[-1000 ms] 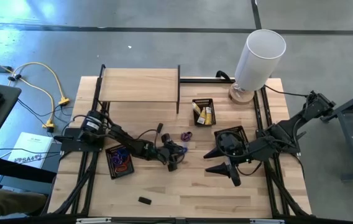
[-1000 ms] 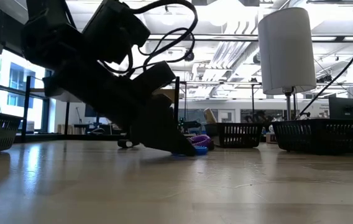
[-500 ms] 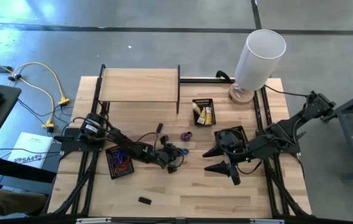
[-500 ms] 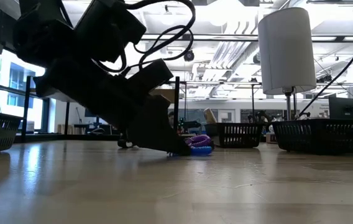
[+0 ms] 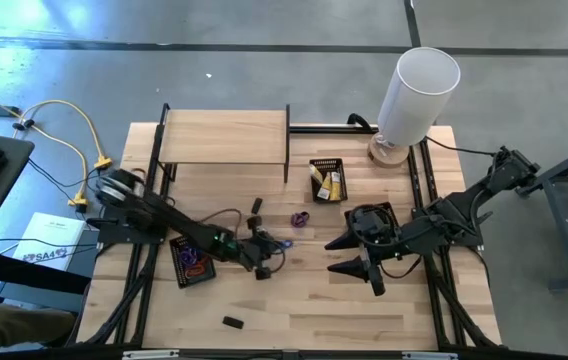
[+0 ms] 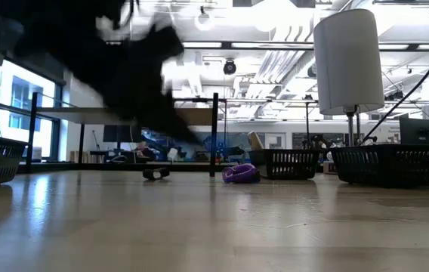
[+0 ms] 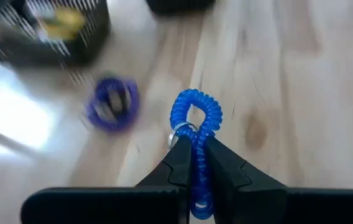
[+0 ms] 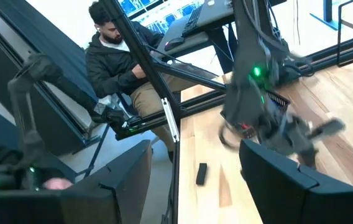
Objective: Pick & Place Office Desk Supplies
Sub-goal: Put the blue spring keychain into the bottom left black bin
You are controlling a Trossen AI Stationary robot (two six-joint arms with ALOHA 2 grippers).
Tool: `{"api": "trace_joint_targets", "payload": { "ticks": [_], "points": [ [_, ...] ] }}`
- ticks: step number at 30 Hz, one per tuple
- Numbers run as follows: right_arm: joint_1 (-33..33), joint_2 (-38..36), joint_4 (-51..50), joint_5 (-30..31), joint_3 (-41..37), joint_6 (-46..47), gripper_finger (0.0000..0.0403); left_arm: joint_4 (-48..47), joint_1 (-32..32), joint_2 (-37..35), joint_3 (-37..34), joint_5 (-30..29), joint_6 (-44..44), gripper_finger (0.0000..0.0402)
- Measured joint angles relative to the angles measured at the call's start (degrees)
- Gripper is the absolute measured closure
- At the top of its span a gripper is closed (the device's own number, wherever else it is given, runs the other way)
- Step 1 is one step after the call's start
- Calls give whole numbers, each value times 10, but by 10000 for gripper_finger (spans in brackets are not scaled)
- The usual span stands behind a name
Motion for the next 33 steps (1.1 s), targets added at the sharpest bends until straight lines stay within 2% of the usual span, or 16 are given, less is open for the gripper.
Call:
{"api": "trace_joint_targets", "payload": {
  "ticks": [2, 6, 10, 16, 22, 26, 31, 33],
  "points": [
    [0, 0, 0, 0, 0, 0, 171, -71, -9, -40, 14, -2, -14, 385],
    [0, 0, -1, 0, 0, -6, 171, -323, -26, -100, 82, 13, -109, 385],
    [0, 0, -2, 3, 0, -27, 171, -508, -41, -140, 149, 72, -225, 385],
    [-14, 0, -2, 41, 0, -36, 171, -705, -56, -202, 199, 177, -464, 385],
    [-39, 0, -3, 41, 0, -46, 171, -842, -99, -254, 200, 231, -661, 385],
    [-53, 0, -4, 41, 0, -46, 171, -931, -138, -263, 198, 294, -835, 385],
    [-57, 0, -9, 40, 0, -61, 171, -919, -184, -263, 181, 279, -907, 385],
    [-57, 0, -10, 35, 0, -65, 171, -899, -190, -263, 162, 290, -939, 384]
  ]
}}
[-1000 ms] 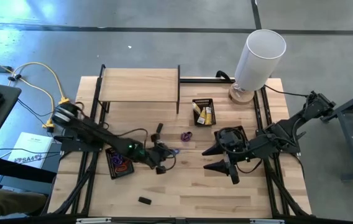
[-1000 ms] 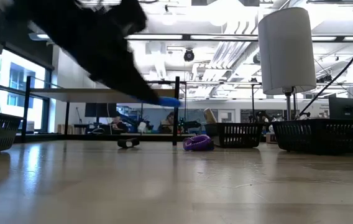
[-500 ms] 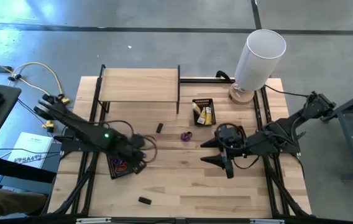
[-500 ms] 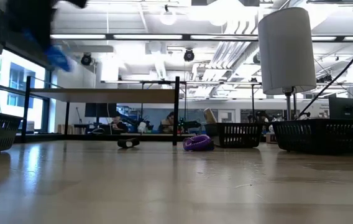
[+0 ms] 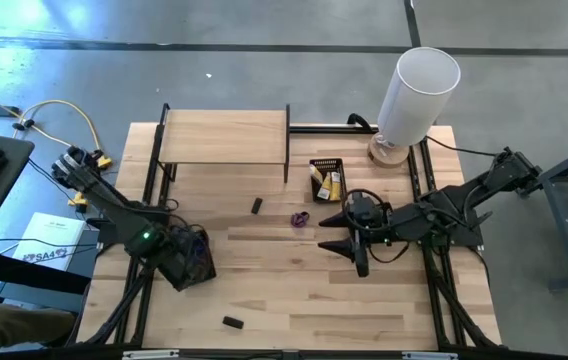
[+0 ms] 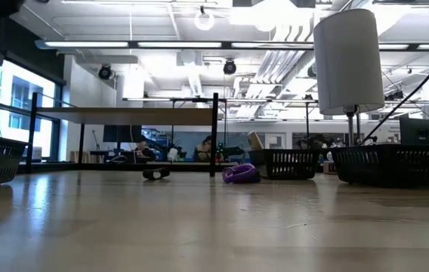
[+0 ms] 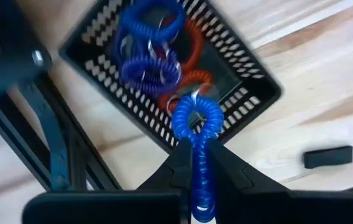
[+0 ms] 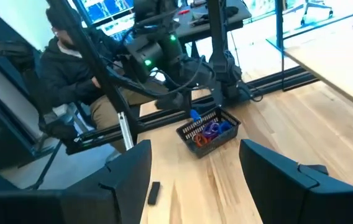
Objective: Pick & Place Office Desk Supplies
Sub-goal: Put the blue spring keychain into the bottom left black bin
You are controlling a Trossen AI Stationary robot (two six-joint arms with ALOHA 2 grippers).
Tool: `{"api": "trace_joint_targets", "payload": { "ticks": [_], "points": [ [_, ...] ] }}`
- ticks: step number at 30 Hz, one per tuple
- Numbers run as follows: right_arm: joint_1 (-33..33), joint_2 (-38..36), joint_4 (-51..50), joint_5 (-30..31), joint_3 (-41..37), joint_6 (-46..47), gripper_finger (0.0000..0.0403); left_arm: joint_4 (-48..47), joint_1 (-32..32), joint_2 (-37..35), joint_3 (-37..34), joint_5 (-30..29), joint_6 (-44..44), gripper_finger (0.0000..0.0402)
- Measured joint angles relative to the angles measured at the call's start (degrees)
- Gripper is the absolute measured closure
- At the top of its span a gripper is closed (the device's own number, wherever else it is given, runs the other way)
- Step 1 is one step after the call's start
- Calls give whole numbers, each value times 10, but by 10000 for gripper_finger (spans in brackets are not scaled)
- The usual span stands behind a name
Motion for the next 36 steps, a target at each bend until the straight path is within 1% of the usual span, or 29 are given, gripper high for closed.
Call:
{"api": "trace_joint_targets", "payload": {
  "ticks": [3, 6, 9, 11, 16, 19, 27, 30, 36],
  "points": [
    [0, 0, -4, -25, 0, 0, 171, 38, 0, 0, -42, 30, -20, 384],
    [0, 0, -12, -49, 0, -1, 171, 89, 4, 0, -78, 27, -27, 383],
    [1, 0, -14, -69, 0, 0, 171, 102, 13, 0, -87, 23, -54, 383],
    [5, 0, -14, -79, 0, 1, 171, 101, 17, 0, -88, 22, -54, 381],
    [20, 0, -14, -85, 0, 1, 171, 97, 9, 3, -89, 20, -57, 360],
    [29, 0, -14, -86, 0, 1, 171, 98, 6, 9, -90, 23, -33, 348],
    [44, 0, -14, -85, 0, 0, 171, 100, 6, 32, -90, 103, 69, 342],
    [44, 0, -14, -85, 0, -5, 171, 101, 6, 38, -90, 109, 96, 342],
    [40, 0, -14, -83, 0, -31, 171, 100, 18, 38, -90, 93, 109, 341]
  ]
}}
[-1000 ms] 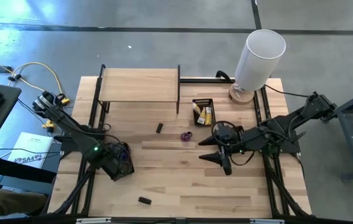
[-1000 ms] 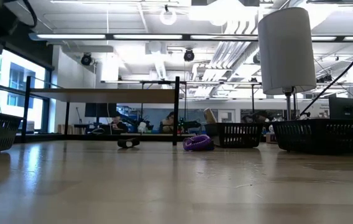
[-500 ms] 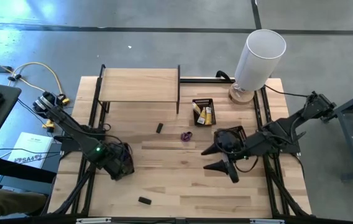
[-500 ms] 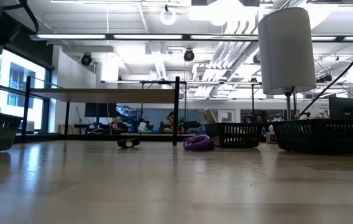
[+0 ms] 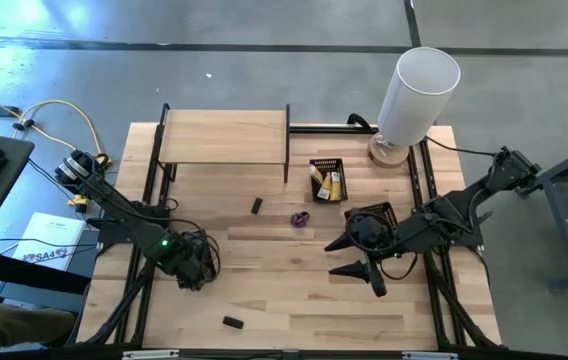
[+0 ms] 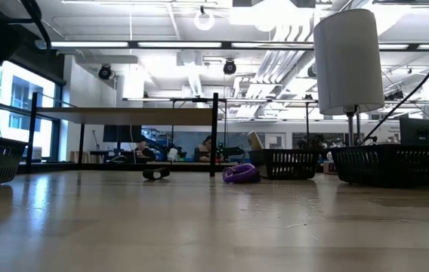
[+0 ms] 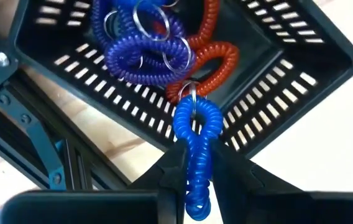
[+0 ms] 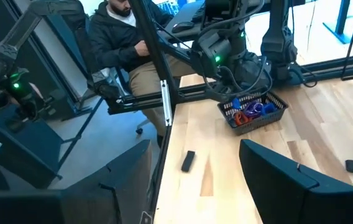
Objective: Pick & Place Office Desk Supplies
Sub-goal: Put the blue spring keychain into the bottom left black bin
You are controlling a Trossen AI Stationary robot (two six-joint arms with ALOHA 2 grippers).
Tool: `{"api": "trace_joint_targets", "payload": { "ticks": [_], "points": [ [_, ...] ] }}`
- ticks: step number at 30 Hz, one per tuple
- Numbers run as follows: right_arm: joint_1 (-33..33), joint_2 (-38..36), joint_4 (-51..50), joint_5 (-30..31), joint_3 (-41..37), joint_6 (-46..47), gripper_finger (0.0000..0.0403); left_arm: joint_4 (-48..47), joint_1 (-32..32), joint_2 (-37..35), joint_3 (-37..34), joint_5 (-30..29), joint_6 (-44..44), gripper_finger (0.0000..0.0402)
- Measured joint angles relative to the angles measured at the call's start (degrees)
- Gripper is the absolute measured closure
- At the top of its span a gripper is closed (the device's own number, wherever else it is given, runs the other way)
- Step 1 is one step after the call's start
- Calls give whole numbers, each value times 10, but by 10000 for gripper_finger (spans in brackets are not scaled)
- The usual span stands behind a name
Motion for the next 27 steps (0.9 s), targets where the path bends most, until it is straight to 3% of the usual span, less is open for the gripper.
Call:
{"api": "trace_joint_targets", "payload": {
  "ticks": [9, 13, 17, 27],
  "points": [
    [-28, 0, 0, 0, 0, -15, 171, 1, 41, 0, 0, -2, 83, 341],
    [-40, 0, 0, 0, 0, -15, 171, 2, 48, 0, 0, -48, 63, 341],
    [-51, 0, 0, -2, 0, -16, 171, 1, 55, 0, 0, -40, 29, 341],
    [-55, 0, 0, 4, 0, -55, 171, -10, 82, 0, -1, -18, 121, 341]
  ]
}}
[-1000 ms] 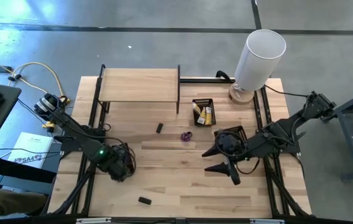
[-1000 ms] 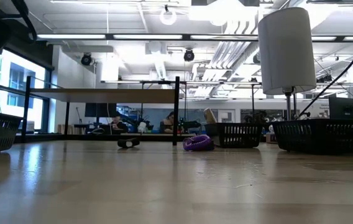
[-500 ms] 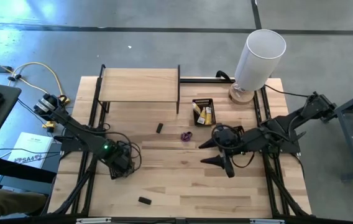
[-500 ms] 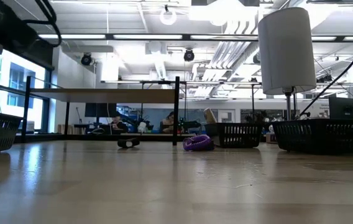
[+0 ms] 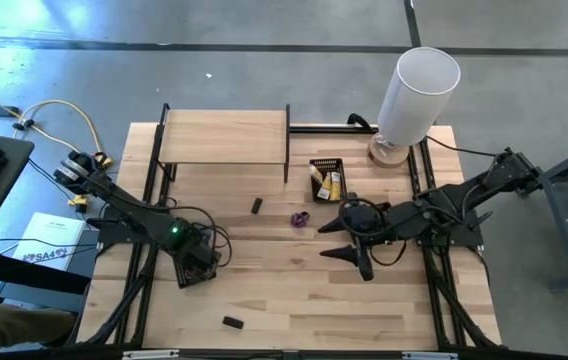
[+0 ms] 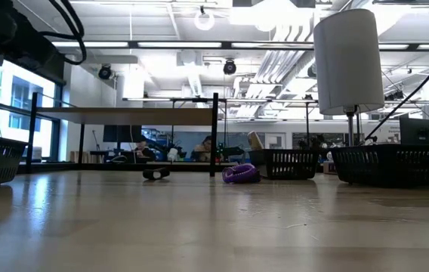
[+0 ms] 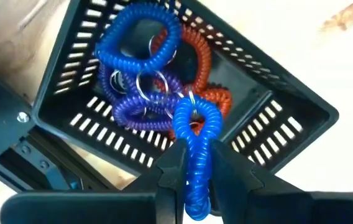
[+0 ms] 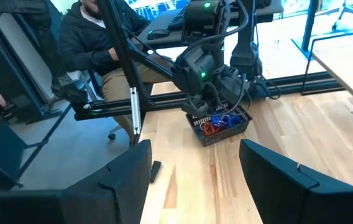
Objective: Pick & Place Office Desk Supplies
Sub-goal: Put the blue spring keychain into the bottom left black bin
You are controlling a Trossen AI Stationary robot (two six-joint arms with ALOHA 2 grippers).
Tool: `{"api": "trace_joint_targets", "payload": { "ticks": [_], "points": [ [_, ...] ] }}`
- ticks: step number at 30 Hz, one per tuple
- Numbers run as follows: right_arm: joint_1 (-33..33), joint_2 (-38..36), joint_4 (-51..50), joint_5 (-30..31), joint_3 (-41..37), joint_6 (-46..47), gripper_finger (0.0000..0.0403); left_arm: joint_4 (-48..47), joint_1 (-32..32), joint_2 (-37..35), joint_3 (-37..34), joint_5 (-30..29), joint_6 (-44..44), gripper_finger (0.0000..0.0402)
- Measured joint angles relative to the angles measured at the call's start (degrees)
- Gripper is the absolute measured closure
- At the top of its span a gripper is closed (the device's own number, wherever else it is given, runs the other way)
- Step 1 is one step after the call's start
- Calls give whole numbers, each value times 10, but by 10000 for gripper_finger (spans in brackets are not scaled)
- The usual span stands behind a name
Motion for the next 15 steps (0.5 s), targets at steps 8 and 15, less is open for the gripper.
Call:
{"api": "trace_joint_targets", "payload": {
  "ticks": [8, 15],
  "points": [
    [0, 0, 0, 11, 0, -4, 171, -1, 14, 0, 0, -14, 10, 341],
    [0, 0, 0, 11, 0, -4, 171, -1, 14, 0, -1, 2, 31, 314]
  ]
}}
